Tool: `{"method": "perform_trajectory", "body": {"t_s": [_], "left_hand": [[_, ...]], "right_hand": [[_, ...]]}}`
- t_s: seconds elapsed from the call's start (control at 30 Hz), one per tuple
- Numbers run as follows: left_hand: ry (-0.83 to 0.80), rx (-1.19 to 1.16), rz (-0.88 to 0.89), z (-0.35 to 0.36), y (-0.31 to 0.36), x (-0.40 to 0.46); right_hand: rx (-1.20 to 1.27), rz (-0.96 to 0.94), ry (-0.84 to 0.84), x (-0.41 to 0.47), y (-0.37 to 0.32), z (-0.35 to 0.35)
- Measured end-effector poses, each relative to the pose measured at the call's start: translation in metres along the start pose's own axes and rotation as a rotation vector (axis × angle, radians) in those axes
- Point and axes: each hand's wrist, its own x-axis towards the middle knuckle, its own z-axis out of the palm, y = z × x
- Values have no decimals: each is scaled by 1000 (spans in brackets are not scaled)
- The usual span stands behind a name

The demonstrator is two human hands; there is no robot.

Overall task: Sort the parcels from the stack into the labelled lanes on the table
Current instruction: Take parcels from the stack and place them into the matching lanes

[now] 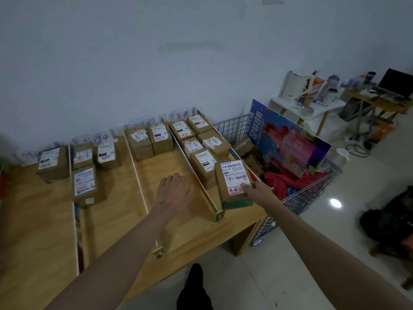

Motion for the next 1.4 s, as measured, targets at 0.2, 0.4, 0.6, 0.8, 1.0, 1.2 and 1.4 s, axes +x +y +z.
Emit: {"method": "perform_trajectory", "body": {"t_s": [0.2, 0.4, 0.6, 0.8, 1.0, 1.2, 1.4], "left_hand": [[0, -14, 4, 16, 33, 61], [-4, -46, -17, 42, 50, 130], [-59, -79, -69, 64, 59, 176], [-110, -83, -125, 79, 64, 198], [-139, -96, -230, 89, 68, 209], [-171, -103, -329, 94, 80, 213], [-175, -120, -388, 94, 92, 220]], "right_hand": [[-25, 17, 34, 57, 9, -27], [-64, 19, -11, 127, 10, -41], [-175, 18, -87, 190, 8, -48], [-251, 58, -155, 244, 10, -43], [-261, 25, -211, 295, 18, -33], [-218, -71, -209, 310, 10, -29], [-252, -130, -198, 298, 14, -33]]}}
